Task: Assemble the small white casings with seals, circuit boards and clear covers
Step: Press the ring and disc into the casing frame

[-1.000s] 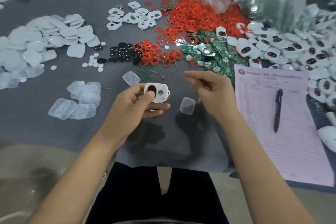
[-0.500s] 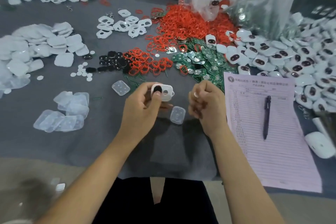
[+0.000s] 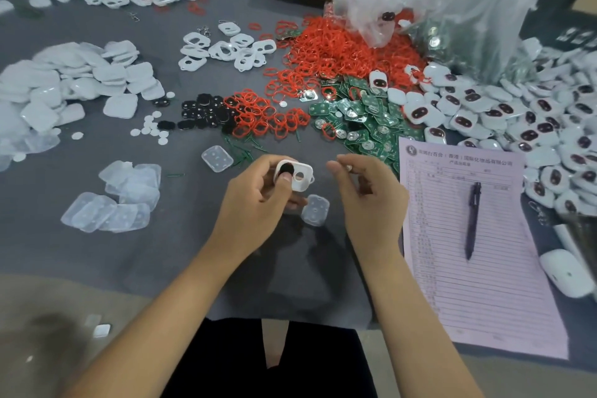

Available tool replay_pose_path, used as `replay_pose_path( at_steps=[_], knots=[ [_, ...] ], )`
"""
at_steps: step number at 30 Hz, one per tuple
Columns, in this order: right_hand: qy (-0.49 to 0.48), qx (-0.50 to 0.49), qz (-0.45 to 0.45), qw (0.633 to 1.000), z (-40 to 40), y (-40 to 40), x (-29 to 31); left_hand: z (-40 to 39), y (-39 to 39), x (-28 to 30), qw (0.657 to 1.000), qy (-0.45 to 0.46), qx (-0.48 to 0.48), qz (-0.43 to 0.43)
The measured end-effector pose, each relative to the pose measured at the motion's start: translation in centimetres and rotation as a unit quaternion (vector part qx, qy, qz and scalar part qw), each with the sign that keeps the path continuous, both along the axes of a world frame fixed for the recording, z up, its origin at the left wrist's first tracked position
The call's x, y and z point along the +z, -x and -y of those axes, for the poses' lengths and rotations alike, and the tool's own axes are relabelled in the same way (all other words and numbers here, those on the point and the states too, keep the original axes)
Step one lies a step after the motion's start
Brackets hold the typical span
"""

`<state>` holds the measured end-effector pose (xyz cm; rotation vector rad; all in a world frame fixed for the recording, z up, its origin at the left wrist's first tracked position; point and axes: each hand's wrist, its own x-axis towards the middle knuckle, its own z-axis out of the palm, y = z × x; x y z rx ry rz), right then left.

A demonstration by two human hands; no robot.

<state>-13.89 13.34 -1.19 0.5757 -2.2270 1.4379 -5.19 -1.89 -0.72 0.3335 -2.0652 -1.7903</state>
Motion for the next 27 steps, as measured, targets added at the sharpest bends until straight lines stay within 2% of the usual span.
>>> replay_pose_path(
  at_steps=[5,9,12,17,21,27],
  knots=[
    [-0.067,0.023,-0.026,0.997,0.1,-0.3,-0.1,0.1,-0.1,-0.2,1.000,0.012,0.003,-0.002],
    [-0.049,0.035,-0.036,0.998,0.0,-0.5,0.4,0.1,-0.2,-0.2,1.000,0.013,0.003,-0.001],
    [-0.039,0.066,-0.076,0.994,0.1,-0.6,0.5,0.2,-0.3,-0.2,1.000,0.012,0.004,-0.003],
    [-0.095,0.111,-0.108,0.983,1.0,-0.9,0.1,0.3,-0.2,-0.2,1.000,0.005,0.004,-0.009],
    [-0.064,0.105,-0.128,0.984,0.9,-0.7,0.1,0.3,-0.2,-0.3,1.000,-0.009,0.007,-0.016],
    [-0.015,0.079,-0.065,0.995,0.7,-1.0,0.2,0.3,-0.1,-0.4,1.000,-0.009,0.011,-0.009]
  ],
)
